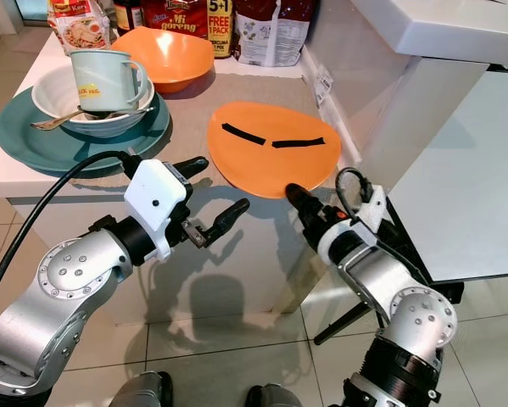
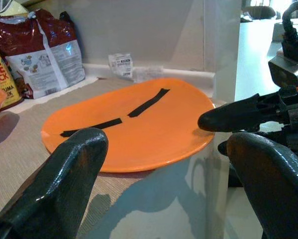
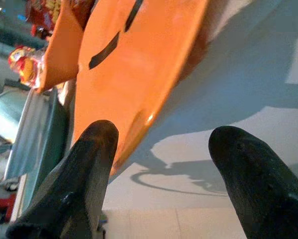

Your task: Setting the table

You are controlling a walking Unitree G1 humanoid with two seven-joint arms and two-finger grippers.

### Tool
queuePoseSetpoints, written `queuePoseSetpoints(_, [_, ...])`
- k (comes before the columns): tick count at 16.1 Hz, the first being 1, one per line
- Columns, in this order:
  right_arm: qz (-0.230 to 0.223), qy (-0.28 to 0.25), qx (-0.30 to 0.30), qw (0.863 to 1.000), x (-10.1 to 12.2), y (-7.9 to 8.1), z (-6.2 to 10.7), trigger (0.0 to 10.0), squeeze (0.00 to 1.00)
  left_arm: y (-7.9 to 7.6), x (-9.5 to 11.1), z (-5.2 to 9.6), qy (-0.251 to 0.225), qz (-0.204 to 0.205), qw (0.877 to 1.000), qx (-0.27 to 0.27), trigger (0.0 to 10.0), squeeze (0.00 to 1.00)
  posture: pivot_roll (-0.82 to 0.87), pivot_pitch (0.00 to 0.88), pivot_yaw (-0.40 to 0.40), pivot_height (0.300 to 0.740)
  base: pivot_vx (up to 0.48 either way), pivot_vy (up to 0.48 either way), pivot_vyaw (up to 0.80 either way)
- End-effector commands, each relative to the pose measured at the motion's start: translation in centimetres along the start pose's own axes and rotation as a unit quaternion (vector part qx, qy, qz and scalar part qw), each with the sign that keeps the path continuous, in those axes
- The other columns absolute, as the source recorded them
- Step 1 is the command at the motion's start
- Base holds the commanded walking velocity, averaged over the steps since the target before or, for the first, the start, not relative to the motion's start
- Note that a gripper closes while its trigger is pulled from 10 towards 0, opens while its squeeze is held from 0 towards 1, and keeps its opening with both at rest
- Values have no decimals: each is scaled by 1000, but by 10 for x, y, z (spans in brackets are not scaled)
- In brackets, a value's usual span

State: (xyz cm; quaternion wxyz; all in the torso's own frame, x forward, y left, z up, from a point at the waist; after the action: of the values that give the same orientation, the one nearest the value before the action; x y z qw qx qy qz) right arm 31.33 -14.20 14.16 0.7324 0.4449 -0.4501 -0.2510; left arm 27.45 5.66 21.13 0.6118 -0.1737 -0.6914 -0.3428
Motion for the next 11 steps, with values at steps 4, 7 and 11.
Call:
queuePoseSetpoints(4, [-12, -7, 14, 1000, 3, -4, -12, 1490, 0, -5, 5, 1, -11, -4, 1000, -12, 10000, 0, 104, 106, -90, 740, 0, 0, 0])
queuePoseSetpoints(7, [-12, -14, 25, 1000, 7, -3, -16, 0, 0, -5, 6, 1, -11, -5, 1000, -11, 10000, 0, 107, 106, -91, 740, 0, 0, 0])
queuePoseSetpoints(11, [-10, -15, 30, 999, 8, -4, -20, 0, 0, -5, 5, 1, -10, -5, 1000, -12, 10000, 0, 108, 106, -91, 740, 0, 0, 0])
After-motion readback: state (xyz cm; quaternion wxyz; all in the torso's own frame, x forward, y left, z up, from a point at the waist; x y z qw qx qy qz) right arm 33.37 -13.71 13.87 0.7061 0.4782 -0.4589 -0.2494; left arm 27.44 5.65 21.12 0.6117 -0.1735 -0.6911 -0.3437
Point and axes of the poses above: a point about 5 cm out from each wrist's last joint towards the gripper, its own z axis pointing back from the gripper into the wrist, its own x axis along the axis of the wrist's last joint, y = z × x, the point moved 4 cm from there along -z, pointing out of the wrist towards the gripper, and after that the axes turned 2 degrees about z, right-handed, at the moved point
